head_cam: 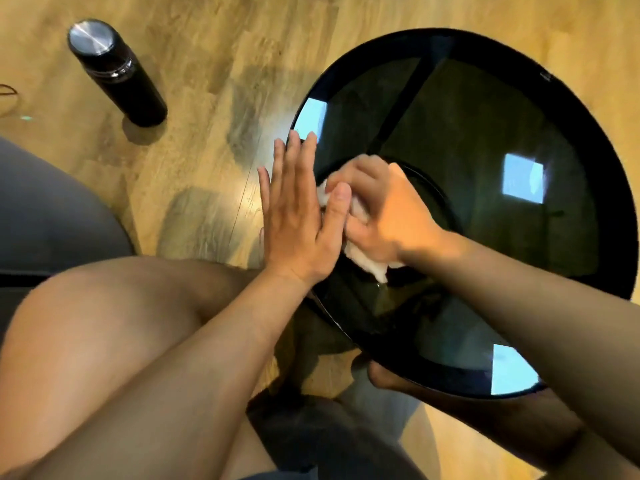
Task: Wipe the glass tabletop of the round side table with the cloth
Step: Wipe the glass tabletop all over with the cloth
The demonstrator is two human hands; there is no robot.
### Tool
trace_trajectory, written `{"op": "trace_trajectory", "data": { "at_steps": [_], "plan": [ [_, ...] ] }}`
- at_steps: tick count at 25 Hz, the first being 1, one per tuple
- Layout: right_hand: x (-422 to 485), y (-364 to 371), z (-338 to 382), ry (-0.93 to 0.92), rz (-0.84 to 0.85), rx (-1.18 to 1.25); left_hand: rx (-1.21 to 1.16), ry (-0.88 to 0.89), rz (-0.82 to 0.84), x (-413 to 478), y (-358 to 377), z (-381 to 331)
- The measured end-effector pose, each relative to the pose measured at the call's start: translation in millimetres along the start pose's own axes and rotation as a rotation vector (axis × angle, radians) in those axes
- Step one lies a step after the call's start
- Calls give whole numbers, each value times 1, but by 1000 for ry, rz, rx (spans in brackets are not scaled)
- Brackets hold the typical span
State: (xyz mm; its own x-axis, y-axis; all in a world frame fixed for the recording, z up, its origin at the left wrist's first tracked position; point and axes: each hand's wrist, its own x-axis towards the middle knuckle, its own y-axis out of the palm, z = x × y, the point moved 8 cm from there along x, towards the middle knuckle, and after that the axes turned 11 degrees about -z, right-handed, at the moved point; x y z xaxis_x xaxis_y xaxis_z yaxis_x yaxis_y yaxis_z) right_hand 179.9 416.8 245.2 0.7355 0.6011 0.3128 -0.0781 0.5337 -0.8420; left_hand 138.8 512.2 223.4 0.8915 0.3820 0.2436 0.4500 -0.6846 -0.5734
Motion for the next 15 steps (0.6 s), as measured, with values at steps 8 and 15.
{"op": "trace_trajectory", "data": {
  "at_steps": [8,15],
  "plan": [
    [78,-82,-194,578,-222,-576,121,16,43,4,4,3],
    [25,-32,-45,354,-196,-517,141,48,74,3,3,-1]
  ]
}}
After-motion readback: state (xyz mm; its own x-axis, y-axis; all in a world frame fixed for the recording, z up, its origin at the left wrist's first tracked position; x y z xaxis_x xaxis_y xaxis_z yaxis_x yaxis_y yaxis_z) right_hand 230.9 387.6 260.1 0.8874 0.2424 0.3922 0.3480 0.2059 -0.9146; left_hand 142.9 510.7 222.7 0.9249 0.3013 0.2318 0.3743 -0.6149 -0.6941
